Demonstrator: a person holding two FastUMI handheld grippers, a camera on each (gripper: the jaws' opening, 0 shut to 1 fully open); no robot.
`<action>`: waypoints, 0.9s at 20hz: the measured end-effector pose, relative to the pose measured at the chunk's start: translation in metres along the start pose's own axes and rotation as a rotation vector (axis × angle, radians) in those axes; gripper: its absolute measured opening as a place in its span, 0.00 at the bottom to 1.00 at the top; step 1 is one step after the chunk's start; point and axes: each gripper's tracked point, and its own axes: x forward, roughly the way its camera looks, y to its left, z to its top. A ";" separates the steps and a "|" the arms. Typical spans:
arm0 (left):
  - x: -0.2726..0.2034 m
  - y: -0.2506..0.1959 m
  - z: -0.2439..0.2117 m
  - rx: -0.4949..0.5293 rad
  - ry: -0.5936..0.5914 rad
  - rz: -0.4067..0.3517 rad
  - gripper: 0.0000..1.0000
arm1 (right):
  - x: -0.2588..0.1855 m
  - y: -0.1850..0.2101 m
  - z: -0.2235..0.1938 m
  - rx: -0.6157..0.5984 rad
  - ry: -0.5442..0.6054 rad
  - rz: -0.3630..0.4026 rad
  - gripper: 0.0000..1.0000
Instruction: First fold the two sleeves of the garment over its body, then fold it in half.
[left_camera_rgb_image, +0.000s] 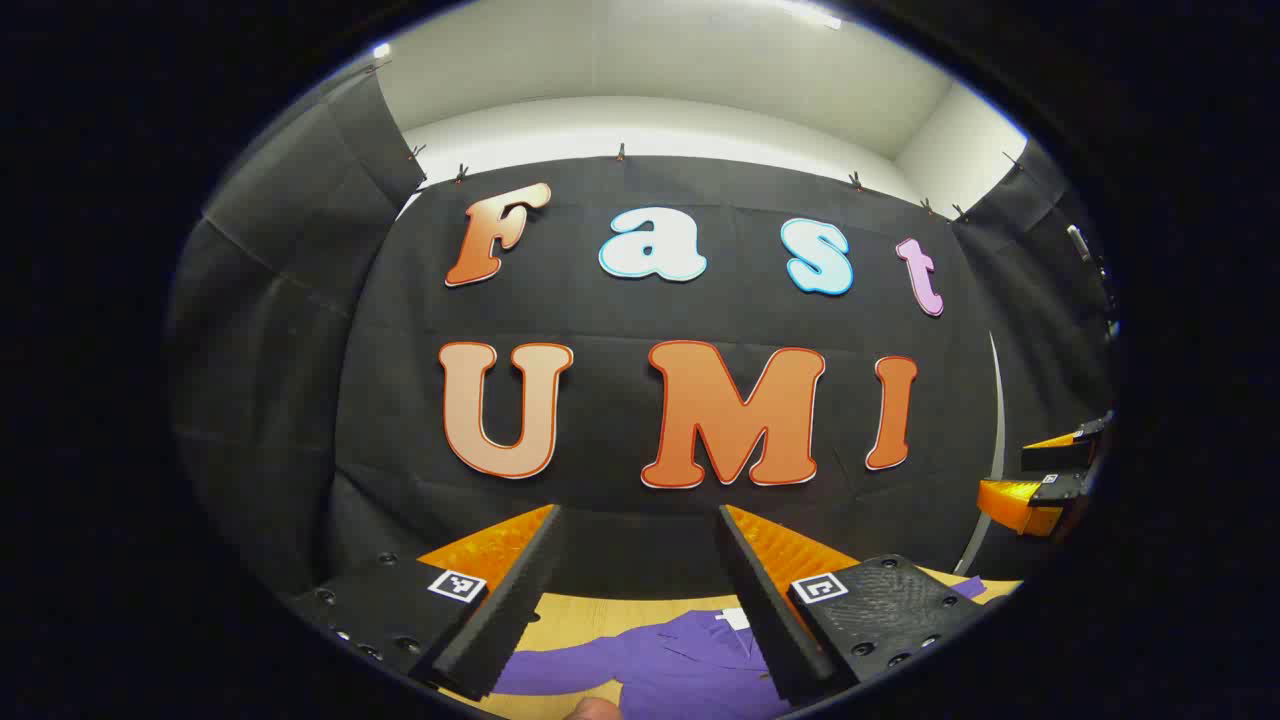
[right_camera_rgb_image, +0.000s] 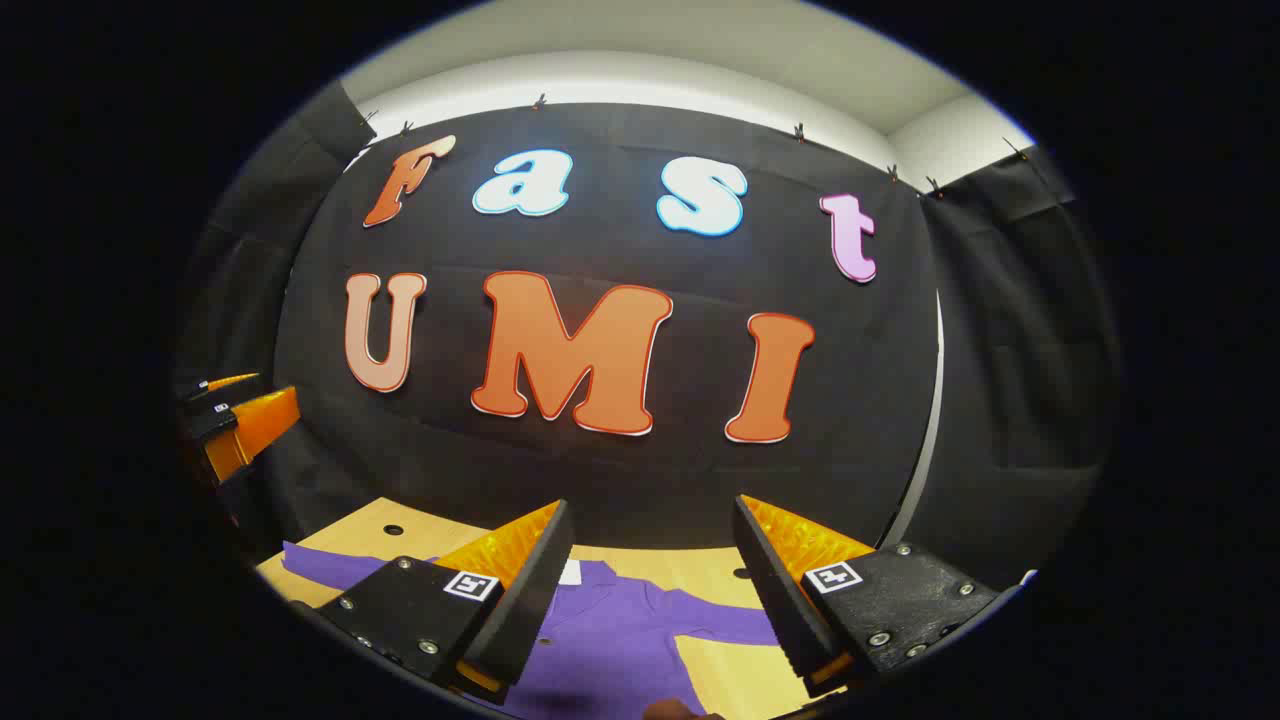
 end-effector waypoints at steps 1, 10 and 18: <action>0.002 -0.003 -0.002 -0.004 0.002 0.003 0.95 | 0.001 -0.001 -0.002 0.006 0.001 0.000 0.95; 0.013 -0.028 -0.025 -0.006 0.059 0.031 0.95 | 0.021 -0.030 -0.014 0.019 0.013 -0.002 0.95; 0.024 -0.058 -0.027 0.008 0.053 0.041 0.95 | 0.044 -0.067 -0.029 0.011 0.038 -0.031 0.95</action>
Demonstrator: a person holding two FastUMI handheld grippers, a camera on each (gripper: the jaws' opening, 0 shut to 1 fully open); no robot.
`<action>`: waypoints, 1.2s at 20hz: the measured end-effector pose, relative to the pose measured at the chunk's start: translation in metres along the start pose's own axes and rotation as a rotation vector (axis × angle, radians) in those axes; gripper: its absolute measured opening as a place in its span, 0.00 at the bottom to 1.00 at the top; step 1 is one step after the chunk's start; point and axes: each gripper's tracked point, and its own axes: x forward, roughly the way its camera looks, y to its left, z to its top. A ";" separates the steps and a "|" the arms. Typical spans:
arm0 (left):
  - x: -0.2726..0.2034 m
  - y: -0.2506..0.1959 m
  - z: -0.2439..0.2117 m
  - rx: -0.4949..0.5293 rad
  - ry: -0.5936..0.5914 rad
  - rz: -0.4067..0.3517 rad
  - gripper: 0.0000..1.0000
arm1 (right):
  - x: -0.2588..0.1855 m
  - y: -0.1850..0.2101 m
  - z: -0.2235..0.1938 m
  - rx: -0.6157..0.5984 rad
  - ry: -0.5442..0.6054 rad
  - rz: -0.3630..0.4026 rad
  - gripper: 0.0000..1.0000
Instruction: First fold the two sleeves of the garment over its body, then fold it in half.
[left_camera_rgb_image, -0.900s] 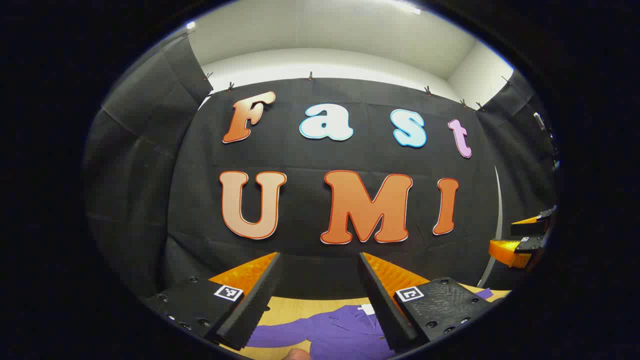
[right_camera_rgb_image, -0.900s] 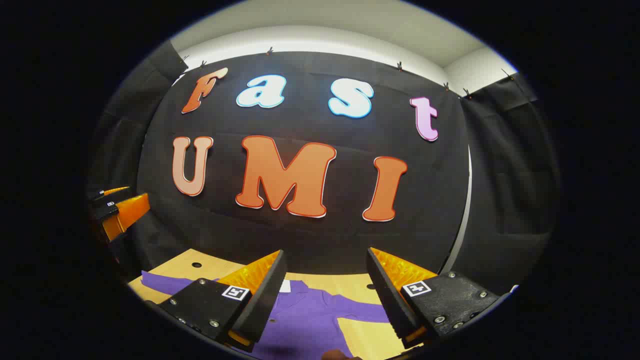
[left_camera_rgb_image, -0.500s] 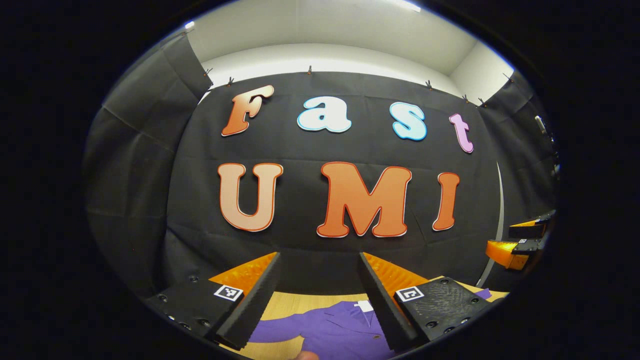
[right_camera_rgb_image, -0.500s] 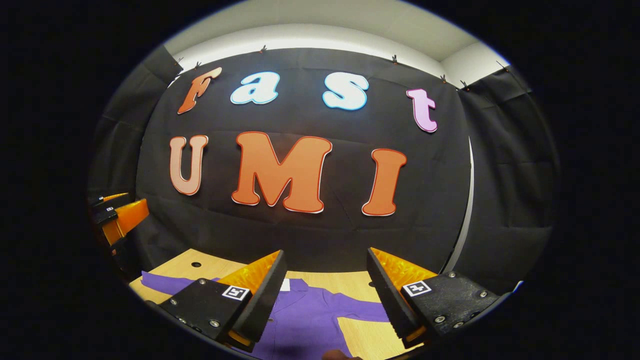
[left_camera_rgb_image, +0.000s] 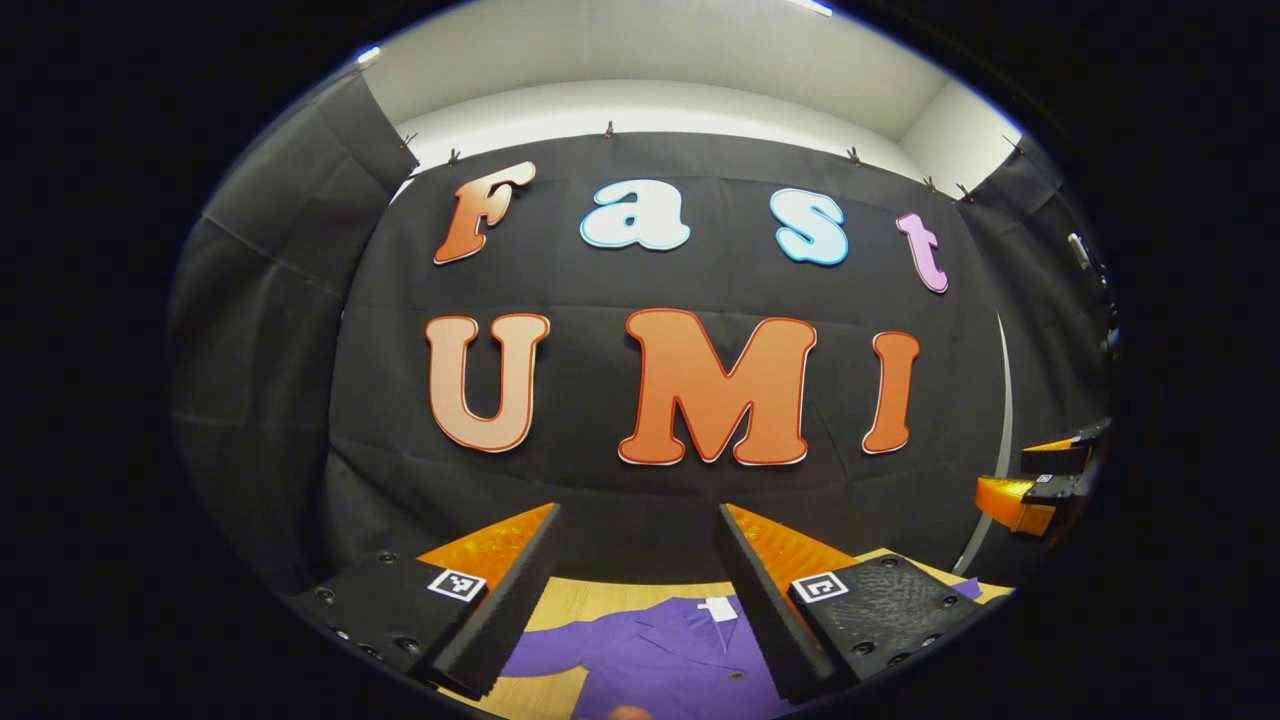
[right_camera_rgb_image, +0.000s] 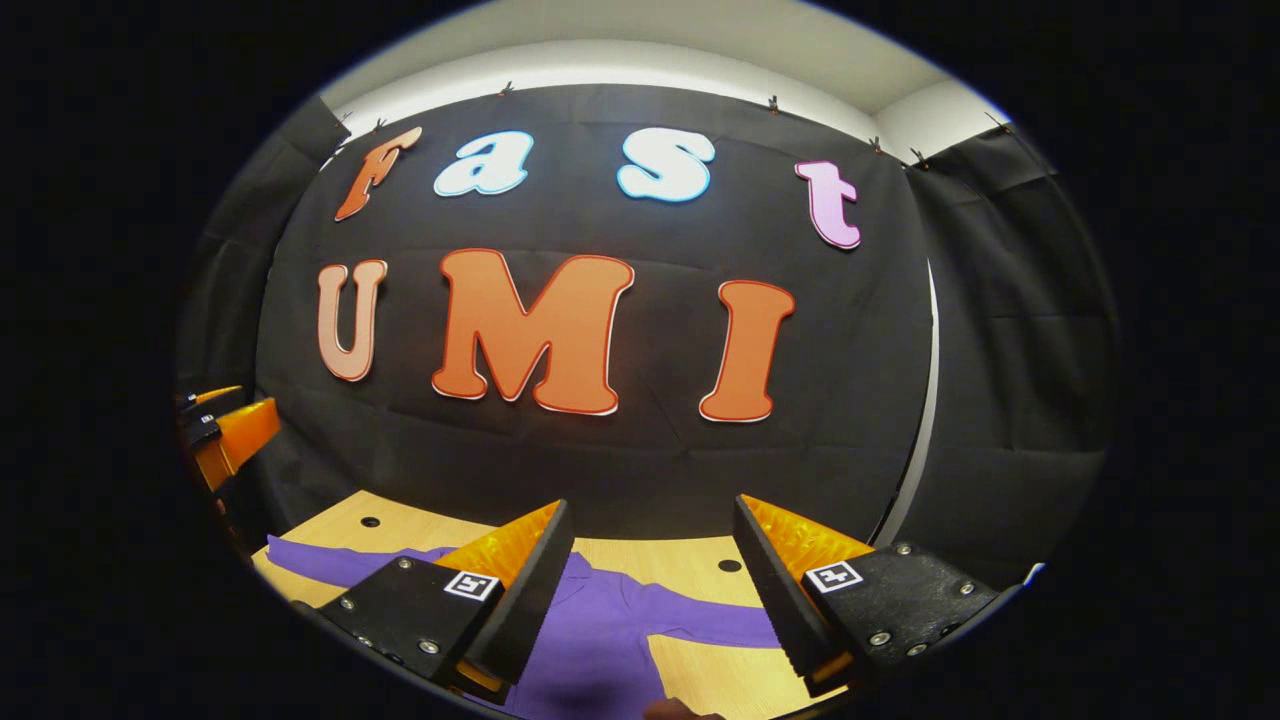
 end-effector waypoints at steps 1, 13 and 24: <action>0.001 -0.002 0.000 0.005 -0.002 0.002 0.95 | 0.004 -0.006 -0.003 -0.002 0.005 -0.010 0.95; 0.031 -0.030 -0.012 0.070 0.024 0.018 0.95 | 0.052 -0.092 -0.097 -0.018 0.196 -0.149 0.96; 0.060 -0.041 -0.036 0.105 0.080 0.061 0.95 | 0.092 -0.205 -0.200 0.010 0.425 -0.314 0.96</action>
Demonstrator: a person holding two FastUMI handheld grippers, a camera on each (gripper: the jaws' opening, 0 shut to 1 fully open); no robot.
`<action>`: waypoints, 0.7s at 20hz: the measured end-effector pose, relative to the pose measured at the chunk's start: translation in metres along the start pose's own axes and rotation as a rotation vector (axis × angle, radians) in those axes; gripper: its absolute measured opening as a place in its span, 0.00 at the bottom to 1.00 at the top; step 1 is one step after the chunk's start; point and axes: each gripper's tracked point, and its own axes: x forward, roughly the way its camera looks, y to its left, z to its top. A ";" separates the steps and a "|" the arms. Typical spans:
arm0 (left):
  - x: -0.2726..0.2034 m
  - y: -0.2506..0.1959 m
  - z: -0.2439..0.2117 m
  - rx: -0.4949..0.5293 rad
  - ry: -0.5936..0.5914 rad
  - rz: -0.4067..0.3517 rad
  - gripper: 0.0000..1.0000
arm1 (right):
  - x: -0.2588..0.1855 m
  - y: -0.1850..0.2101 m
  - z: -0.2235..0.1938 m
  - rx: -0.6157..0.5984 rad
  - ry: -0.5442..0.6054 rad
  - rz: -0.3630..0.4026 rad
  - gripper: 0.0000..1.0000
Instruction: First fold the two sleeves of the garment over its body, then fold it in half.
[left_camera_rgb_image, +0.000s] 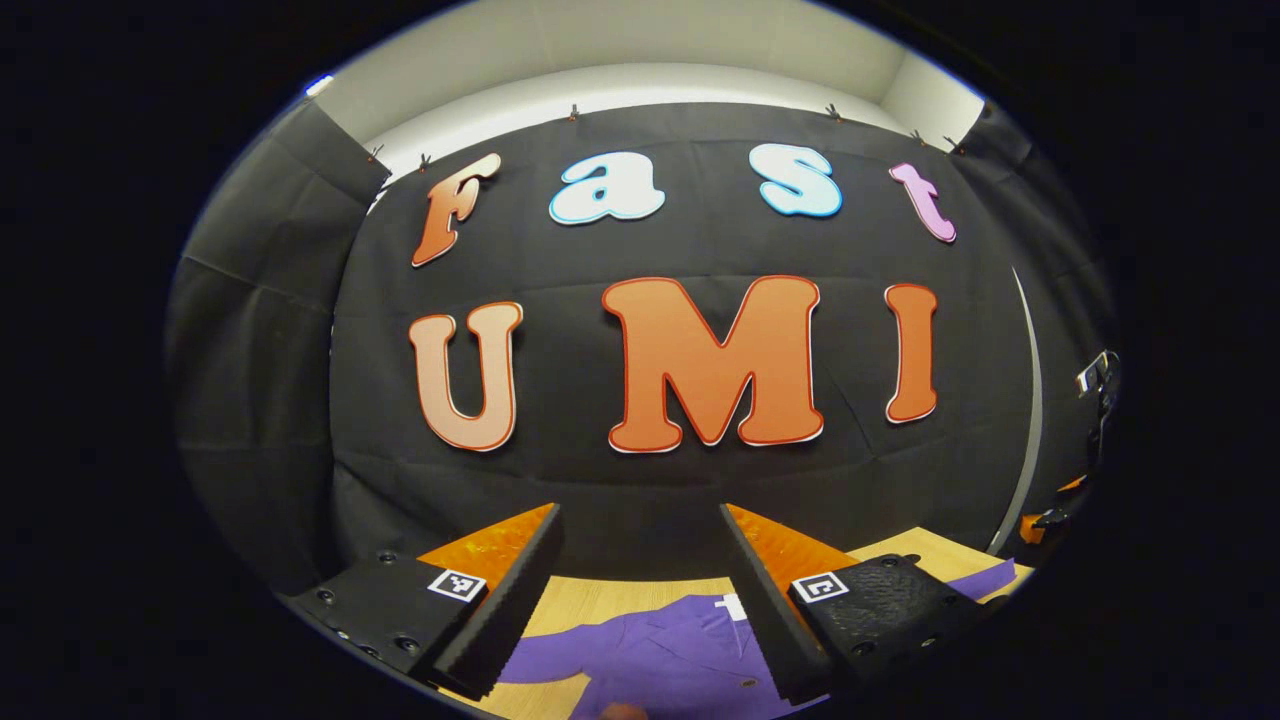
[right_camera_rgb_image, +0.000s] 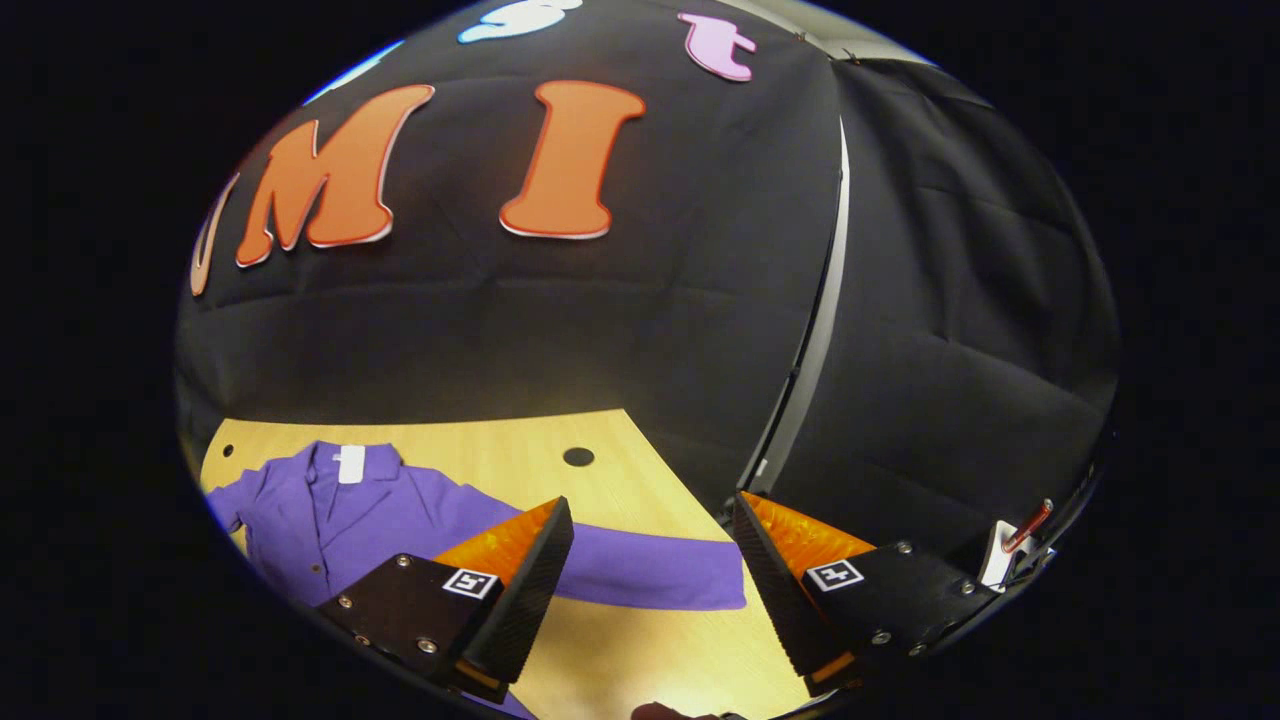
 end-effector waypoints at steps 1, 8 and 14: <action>0.002 -0.002 -0.003 0.002 0.012 0.005 0.94 | 0.009 -0.004 -0.005 -0.007 0.018 -0.008 0.96; 0.011 -0.010 -0.024 0.035 0.084 0.045 0.95 | 0.065 -0.031 -0.044 0.004 0.184 -0.024 0.96; 0.014 -0.023 -0.039 0.071 0.138 0.075 0.94 | 0.110 -0.056 -0.099 0.078 0.398 -0.024 0.97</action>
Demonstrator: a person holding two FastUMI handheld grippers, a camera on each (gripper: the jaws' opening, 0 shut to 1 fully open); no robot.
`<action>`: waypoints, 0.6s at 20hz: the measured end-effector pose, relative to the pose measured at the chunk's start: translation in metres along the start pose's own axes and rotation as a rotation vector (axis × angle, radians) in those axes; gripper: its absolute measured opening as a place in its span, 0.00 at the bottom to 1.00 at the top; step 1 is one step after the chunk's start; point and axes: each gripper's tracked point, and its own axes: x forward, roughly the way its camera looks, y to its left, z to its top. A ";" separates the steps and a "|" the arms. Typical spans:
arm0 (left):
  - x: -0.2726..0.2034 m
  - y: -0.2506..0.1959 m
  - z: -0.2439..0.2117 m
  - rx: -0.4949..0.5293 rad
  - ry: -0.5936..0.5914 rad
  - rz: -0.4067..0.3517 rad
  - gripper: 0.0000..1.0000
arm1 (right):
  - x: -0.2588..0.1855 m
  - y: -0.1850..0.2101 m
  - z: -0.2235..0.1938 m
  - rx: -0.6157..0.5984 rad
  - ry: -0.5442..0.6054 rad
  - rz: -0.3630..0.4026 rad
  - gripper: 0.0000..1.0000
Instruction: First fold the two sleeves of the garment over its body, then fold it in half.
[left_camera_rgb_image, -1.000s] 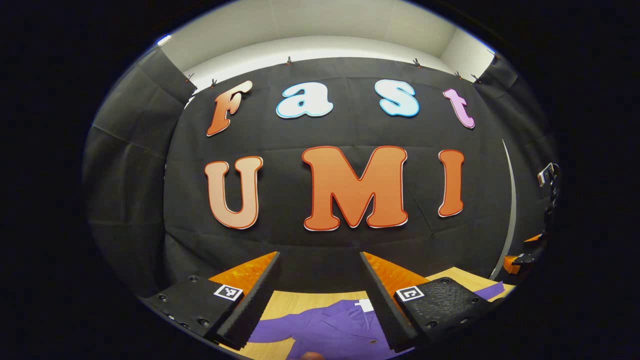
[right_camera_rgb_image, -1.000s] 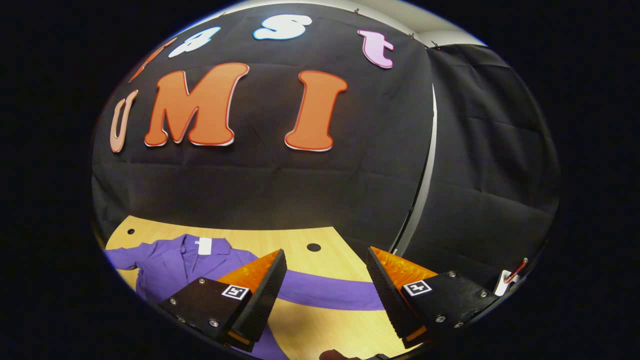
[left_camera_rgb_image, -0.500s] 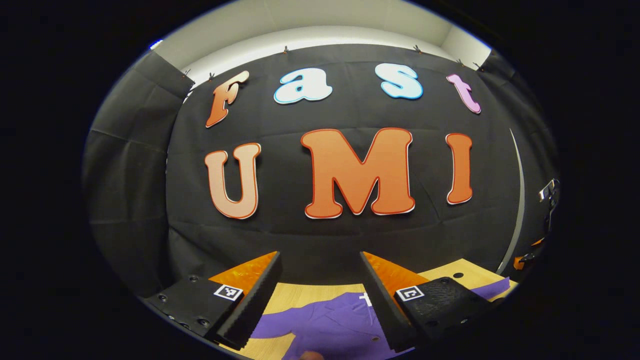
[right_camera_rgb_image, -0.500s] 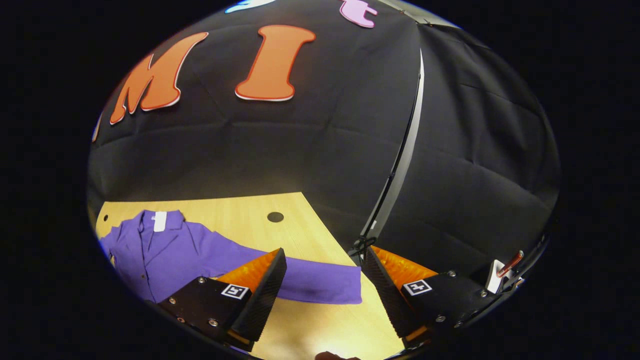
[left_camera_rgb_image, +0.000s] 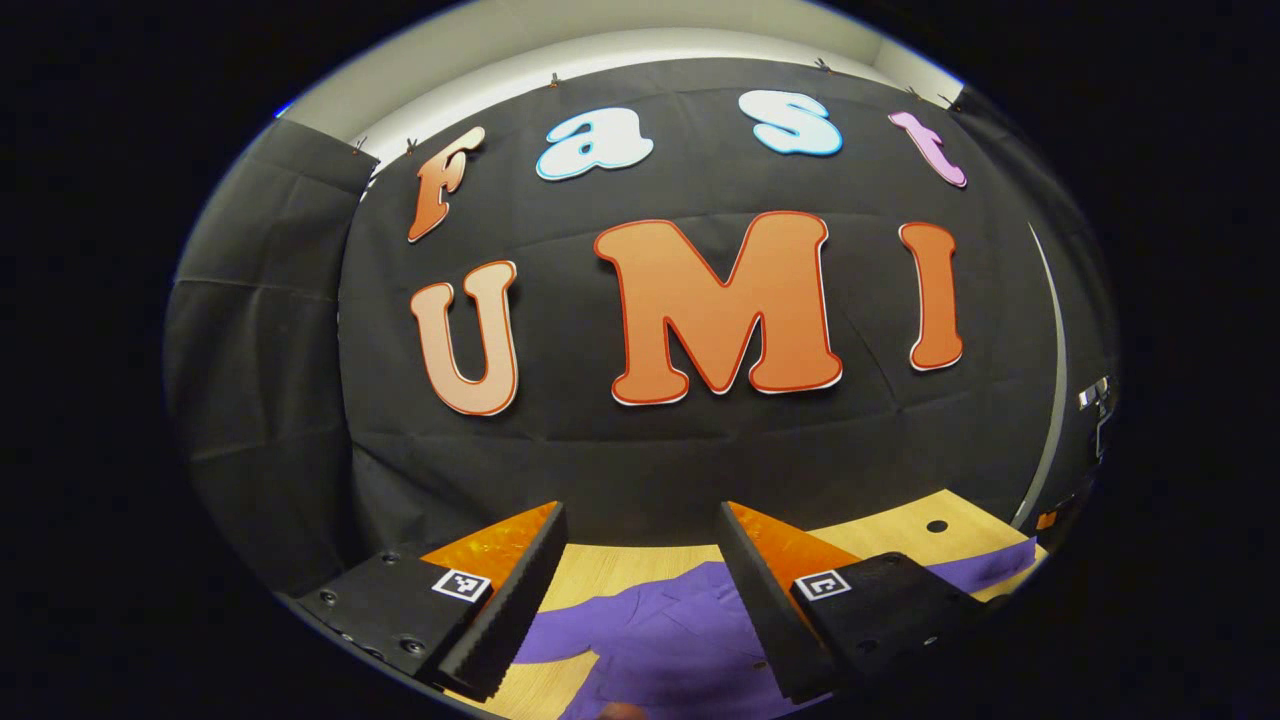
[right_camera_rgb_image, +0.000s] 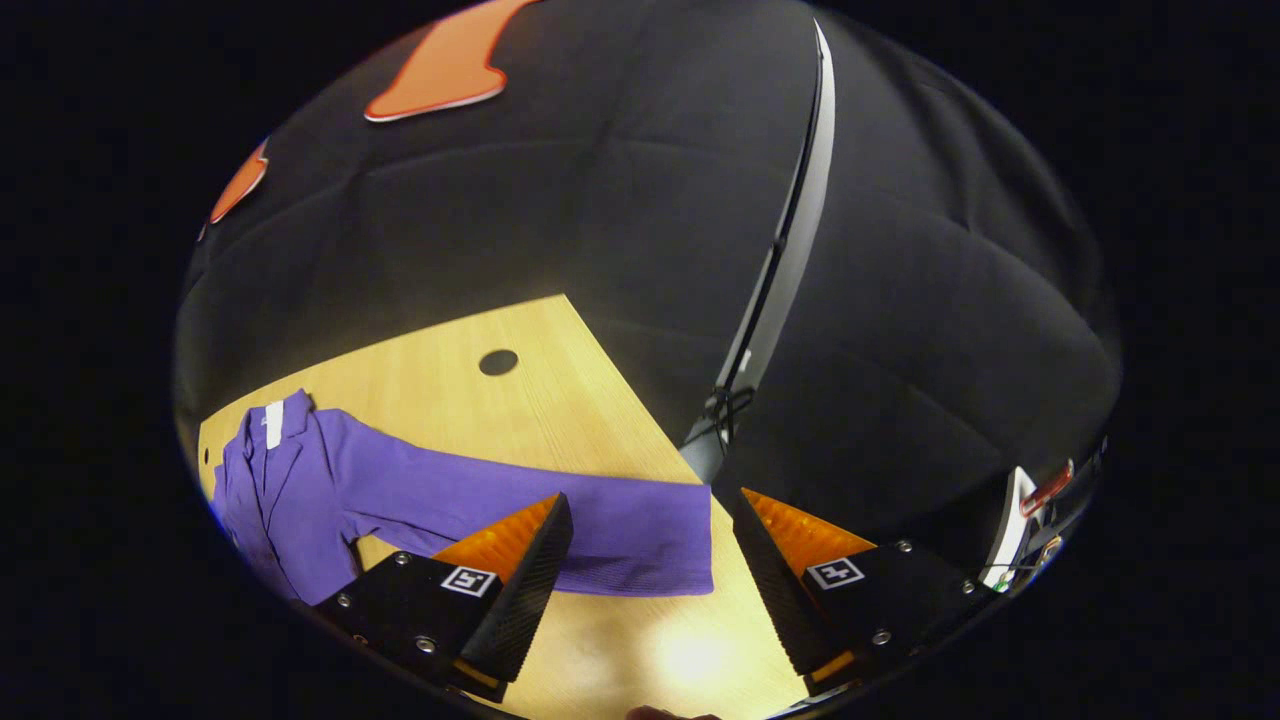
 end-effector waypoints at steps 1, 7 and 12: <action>0.001 -0.002 -0.001 0.008 0.007 0.005 0.94 | 0.011 -0.005 -0.005 0.008 0.029 0.001 0.97; -0.001 -0.020 -0.015 0.042 0.059 0.014 0.95 | 0.056 -0.018 -0.042 0.031 0.225 0.022 0.97; -0.006 -0.034 -0.025 0.075 0.097 0.015 0.95 | 0.075 -0.023 -0.054 0.063 0.339 0.049 0.97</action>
